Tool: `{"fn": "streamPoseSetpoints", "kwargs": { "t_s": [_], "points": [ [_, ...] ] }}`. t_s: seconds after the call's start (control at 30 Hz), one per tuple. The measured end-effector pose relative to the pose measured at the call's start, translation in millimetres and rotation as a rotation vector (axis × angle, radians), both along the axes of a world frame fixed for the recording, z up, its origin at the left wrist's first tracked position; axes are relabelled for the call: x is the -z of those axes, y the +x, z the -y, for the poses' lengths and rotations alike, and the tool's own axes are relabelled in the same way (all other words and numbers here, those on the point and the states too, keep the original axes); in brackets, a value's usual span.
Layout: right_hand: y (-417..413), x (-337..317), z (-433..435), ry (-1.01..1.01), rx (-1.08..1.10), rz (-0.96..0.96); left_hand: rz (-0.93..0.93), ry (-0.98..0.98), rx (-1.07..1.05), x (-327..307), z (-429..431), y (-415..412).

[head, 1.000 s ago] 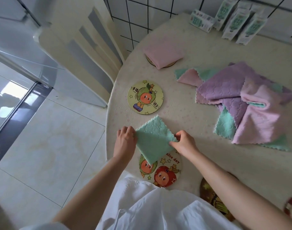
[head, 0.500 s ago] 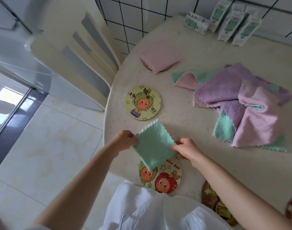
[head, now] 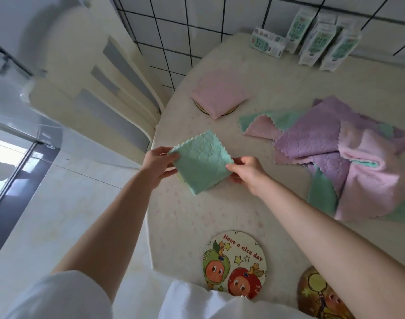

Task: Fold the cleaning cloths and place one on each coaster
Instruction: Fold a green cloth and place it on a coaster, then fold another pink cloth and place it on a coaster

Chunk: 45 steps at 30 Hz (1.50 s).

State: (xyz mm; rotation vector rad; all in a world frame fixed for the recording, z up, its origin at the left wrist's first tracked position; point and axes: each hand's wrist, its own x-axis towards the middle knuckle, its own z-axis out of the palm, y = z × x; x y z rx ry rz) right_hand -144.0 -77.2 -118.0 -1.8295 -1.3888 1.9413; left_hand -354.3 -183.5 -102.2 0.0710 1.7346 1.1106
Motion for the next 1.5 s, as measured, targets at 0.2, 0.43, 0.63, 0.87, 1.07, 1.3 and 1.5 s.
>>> {"fn": "streamPoseSetpoints", "kwargs": {
  "t_s": [0.2,0.43,0.63,0.87,1.07,1.3,1.5],
  "points": [
    [-14,10,-4,0.114,-0.115,0.217,-0.188,-0.165,0.038,16,-7,-13],
    [-14,2,0,0.325,-0.282,0.421,-0.45,-0.269,0.102,30,-3,-14],
    [14,-4,-6,0.382,-0.354,0.442,-0.974,-0.237,0.38,9,-7,4],
    [86,-24,-21,0.514,-0.425,0.416,-1.089,-0.12,0.492,-14,-32,79],
    [184,-40,-27,0.637,-0.511,0.402,-1.08,-0.079,0.526,-13,-45,189],
    [289,-55,-48,0.77,-0.558,0.338,-1.058,-0.032,0.601,-13,-69,306],
    [329,-79,-98,0.886,-0.461,0.335,-1.088,0.022,0.675,-30,-112,345]
  ]
}}
